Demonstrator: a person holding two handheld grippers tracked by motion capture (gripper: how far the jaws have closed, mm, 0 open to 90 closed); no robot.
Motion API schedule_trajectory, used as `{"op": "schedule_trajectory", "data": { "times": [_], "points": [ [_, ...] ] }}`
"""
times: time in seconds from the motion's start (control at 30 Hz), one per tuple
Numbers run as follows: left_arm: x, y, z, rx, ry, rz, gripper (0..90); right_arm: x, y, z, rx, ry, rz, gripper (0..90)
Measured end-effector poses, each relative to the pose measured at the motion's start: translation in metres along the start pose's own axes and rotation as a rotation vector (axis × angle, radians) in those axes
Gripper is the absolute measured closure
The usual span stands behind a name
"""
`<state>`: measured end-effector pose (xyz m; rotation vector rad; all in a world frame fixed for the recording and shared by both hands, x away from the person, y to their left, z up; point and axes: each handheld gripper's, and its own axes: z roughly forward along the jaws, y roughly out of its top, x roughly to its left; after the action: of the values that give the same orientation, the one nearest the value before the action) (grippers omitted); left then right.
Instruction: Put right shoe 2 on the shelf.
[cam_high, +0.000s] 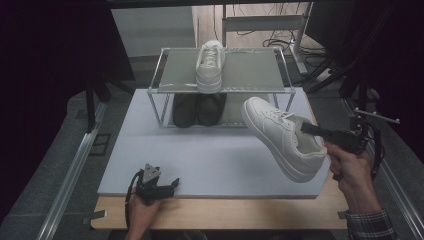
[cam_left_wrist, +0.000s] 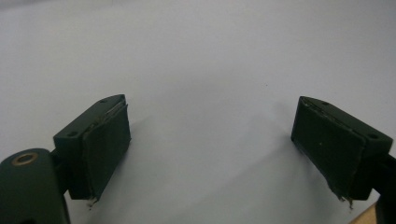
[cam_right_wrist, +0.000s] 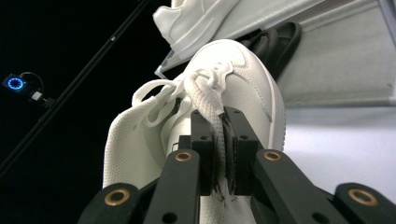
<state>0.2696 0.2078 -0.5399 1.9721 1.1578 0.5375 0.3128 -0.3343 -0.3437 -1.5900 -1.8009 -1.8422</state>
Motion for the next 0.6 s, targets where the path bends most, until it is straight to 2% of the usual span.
{"op": "schedule_trajectory", "data": {
  "times": [0.2,0.37,0.6],
  "points": [
    [0.0,0.0,0.0,-0.001,-0.001,0.0,11.6,0.017,0.014,0.009,-0.004,0.016,-0.018,84.5],
    [0.0,0.0,0.0,-0.001,-0.001,0.0,11.6,0.027,0.026,0.017,-0.017,0.034,-0.009,84.5],
    [0.0,0.0,0.0,-0.001,-0.001,0.0,11.6,0.03,0.04,0.032,-0.046,0.01,-0.002,84.4]
  ]
}}
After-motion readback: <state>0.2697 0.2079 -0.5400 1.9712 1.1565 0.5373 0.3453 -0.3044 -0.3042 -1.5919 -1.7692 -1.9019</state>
